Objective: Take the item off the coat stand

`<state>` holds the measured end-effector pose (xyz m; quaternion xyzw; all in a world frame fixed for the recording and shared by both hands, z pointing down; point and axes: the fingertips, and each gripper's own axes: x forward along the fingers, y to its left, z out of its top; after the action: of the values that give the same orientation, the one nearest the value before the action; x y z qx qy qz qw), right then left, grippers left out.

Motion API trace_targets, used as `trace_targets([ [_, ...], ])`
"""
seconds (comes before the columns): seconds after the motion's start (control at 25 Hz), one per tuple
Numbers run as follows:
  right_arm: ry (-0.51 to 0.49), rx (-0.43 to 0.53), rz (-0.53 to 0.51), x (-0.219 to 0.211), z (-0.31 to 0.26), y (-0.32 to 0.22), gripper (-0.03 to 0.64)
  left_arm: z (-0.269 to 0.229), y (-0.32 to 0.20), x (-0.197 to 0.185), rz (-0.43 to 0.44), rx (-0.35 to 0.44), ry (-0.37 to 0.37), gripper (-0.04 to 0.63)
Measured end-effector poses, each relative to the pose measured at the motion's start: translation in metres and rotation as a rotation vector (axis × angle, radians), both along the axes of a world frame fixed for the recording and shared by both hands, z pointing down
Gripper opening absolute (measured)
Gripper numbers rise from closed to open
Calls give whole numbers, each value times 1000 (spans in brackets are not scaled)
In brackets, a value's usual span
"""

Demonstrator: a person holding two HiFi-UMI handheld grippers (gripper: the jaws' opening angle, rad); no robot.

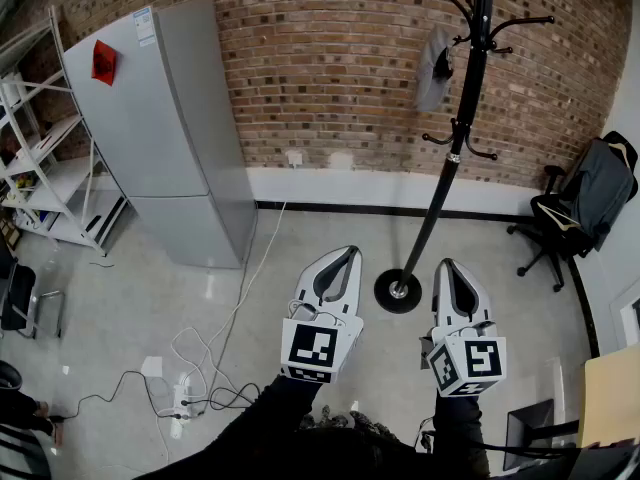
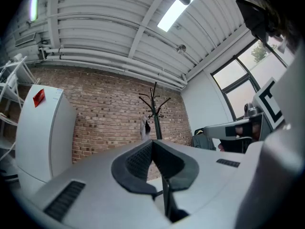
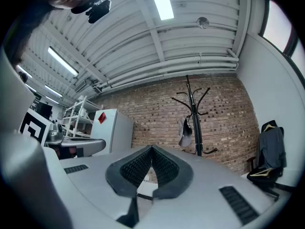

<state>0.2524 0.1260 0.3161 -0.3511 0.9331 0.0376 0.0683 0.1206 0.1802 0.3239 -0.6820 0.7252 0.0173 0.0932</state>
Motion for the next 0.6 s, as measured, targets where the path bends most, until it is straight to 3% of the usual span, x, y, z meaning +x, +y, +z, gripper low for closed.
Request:
trace_targets([
  [0.6,21,-10,-2,-42,12,-3,8,8,5,-52,-25,4,19,8],
])
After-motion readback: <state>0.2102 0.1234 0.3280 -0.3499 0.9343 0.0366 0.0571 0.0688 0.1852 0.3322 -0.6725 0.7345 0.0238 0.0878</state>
